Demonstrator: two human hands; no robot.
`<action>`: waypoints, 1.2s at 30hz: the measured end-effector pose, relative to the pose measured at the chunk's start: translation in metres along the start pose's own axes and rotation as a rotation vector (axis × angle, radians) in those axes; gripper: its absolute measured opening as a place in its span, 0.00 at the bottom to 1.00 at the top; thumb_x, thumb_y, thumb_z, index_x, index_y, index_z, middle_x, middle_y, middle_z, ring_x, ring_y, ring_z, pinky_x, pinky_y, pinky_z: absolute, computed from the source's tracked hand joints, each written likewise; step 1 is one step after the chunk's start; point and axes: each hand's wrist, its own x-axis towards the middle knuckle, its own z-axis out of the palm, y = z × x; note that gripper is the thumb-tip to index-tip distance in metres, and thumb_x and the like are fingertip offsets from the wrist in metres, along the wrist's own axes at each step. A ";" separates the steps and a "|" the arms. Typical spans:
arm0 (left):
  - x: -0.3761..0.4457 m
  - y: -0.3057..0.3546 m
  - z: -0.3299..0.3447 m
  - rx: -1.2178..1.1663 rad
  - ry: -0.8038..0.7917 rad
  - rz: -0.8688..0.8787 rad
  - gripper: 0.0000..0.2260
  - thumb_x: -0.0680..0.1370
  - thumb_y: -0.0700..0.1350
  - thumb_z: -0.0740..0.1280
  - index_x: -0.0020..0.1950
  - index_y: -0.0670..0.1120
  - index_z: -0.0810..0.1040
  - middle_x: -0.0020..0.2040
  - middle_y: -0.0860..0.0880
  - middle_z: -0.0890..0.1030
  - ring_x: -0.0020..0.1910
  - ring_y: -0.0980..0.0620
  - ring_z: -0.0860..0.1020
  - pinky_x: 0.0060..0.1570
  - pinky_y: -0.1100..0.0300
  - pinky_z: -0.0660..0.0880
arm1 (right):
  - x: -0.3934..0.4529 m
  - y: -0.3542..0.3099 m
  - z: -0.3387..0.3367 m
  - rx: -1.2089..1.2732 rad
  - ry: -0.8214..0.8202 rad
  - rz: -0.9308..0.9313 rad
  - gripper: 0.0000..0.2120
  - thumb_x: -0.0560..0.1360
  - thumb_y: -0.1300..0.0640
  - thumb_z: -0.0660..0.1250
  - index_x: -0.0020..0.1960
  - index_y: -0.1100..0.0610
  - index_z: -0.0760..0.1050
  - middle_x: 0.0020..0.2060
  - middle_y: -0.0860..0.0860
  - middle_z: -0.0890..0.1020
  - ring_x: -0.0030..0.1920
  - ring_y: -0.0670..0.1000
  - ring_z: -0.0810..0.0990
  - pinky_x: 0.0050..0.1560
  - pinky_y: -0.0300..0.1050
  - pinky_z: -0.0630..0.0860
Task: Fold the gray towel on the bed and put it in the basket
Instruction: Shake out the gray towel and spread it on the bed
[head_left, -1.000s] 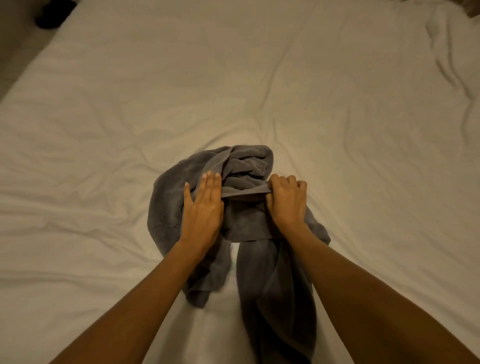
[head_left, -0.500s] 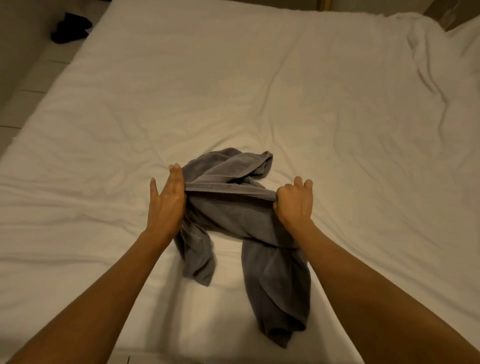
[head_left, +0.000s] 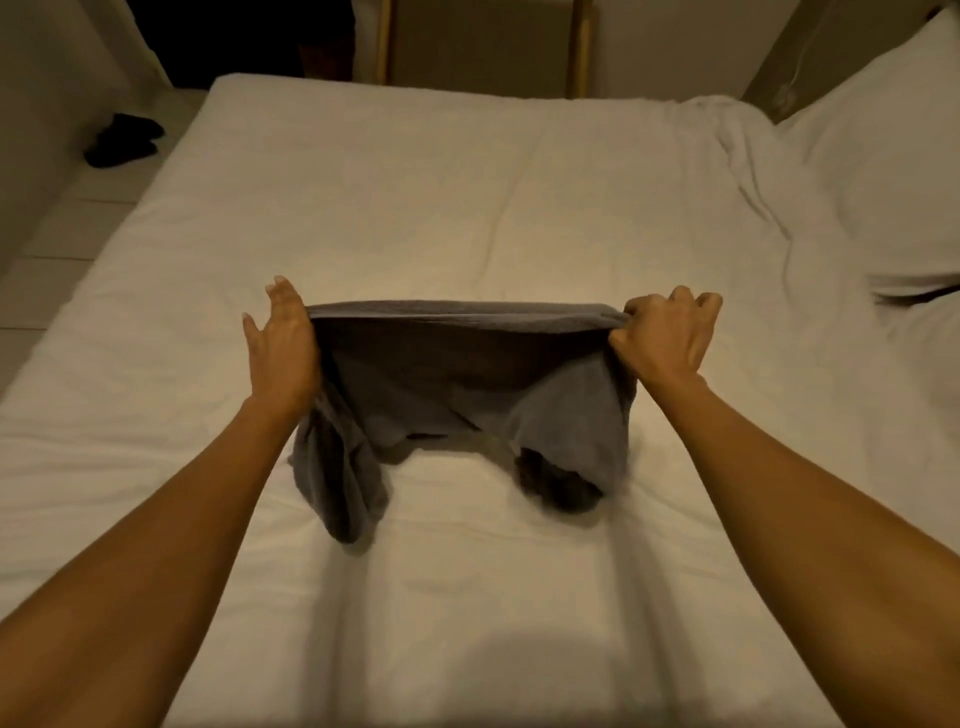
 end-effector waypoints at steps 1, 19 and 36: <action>0.000 -0.003 -0.003 -0.005 -0.024 -0.024 0.22 0.80 0.32 0.53 0.73 0.32 0.53 0.70 0.31 0.64 0.69 0.31 0.64 0.68 0.36 0.60 | -0.002 0.007 -0.001 -0.033 -0.029 -0.009 0.10 0.71 0.53 0.61 0.37 0.51 0.80 0.28 0.51 0.74 0.43 0.54 0.71 0.49 0.51 0.59; -0.103 -0.015 0.117 -0.063 -0.412 0.084 0.17 0.80 0.40 0.59 0.69 0.40 0.68 0.64 0.39 0.73 0.61 0.40 0.73 0.62 0.50 0.70 | -0.146 0.025 0.116 -0.163 -0.368 -0.303 0.15 0.56 0.69 0.77 0.36 0.59 0.74 0.27 0.57 0.77 0.28 0.59 0.75 0.29 0.47 0.72; -0.153 -0.029 0.221 0.060 -0.537 0.149 0.23 0.75 0.51 0.65 0.65 0.37 0.72 0.66 0.35 0.69 0.63 0.35 0.69 0.62 0.45 0.68 | -0.156 0.034 0.200 -0.098 -0.530 -0.379 0.26 0.81 0.54 0.51 0.77 0.54 0.47 0.76 0.56 0.53 0.76 0.56 0.48 0.74 0.55 0.46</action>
